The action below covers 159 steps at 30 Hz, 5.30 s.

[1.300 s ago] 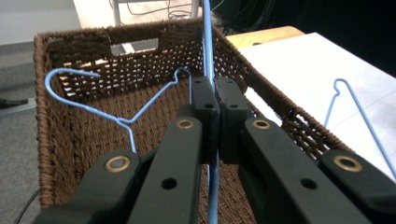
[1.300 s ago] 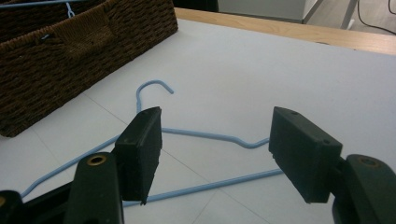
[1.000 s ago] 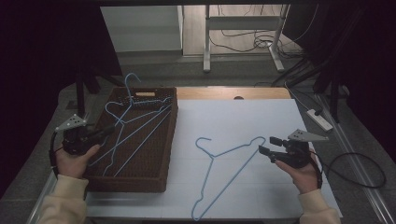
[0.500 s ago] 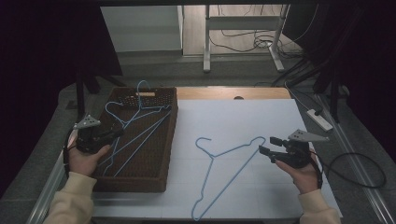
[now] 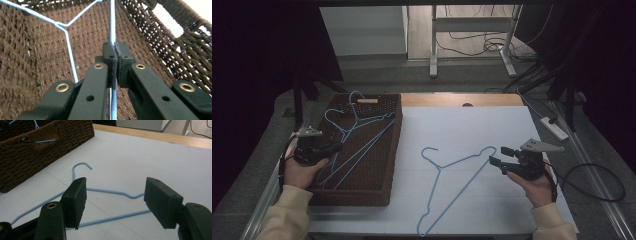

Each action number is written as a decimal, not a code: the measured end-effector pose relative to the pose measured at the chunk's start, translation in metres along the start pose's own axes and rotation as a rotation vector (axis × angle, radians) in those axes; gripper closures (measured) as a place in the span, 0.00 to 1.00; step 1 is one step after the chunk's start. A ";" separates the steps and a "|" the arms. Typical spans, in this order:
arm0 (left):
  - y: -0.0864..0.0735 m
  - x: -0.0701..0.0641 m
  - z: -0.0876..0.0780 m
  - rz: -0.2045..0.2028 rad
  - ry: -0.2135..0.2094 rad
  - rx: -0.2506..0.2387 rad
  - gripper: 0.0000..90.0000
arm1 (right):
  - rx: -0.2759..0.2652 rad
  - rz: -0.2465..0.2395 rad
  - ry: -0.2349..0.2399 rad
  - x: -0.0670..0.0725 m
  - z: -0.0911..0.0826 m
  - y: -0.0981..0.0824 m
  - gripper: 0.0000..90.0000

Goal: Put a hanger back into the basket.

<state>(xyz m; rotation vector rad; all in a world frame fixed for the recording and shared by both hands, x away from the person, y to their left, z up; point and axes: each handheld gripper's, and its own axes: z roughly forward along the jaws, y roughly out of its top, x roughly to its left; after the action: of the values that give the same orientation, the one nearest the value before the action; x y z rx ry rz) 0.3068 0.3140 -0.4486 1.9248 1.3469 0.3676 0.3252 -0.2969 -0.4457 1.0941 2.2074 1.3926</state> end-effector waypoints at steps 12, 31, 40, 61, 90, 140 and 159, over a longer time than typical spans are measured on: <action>0.005 -0.009 -0.002 0.052 0.009 -0.049 0.45 | 0.000 0.000 -0.001 -0.001 -0.001 0.000 0.39; 0.010 -0.072 -0.023 0.160 -0.169 -0.200 0.36 | 0.028 -0.003 -0.006 0.000 0.002 -0.003 0.38; 0.009 -0.099 -0.017 0.186 -0.220 -0.209 0.36 | 0.049 -0.015 -0.006 0.001 0.004 -0.005 0.37; -0.001 -0.120 -0.009 0.196 -0.241 -0.209 0.36 | 0.075 -0.035 -0.012 0.003 0.008 -0.009 0.36; -0.009 -0.124 -0.012 0.210 -0.239 -0.202 0.36 | 0.144 -0.084 -0.020 0.013 0.021 -0.010 0.37; -0.011 -0.127 -0.009 0.222 -0.249 -0.187 0.35 | 0.558 -0.036 -0.056 0.017 0.066 -0.032 1.00; -0.012 -0.128 -0.007 0.224 -0.251 -0.182 0.35 | 0.506 -0.029 -0.084 0.026 0.044 -0.034 1.00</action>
<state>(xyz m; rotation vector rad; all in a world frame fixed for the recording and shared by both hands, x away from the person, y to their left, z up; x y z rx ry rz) 0.2429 0.2044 -0.4302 1.9005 0.9086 0.3317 0.3198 -0.2574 -0.4930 1.2378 2.5698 0.7699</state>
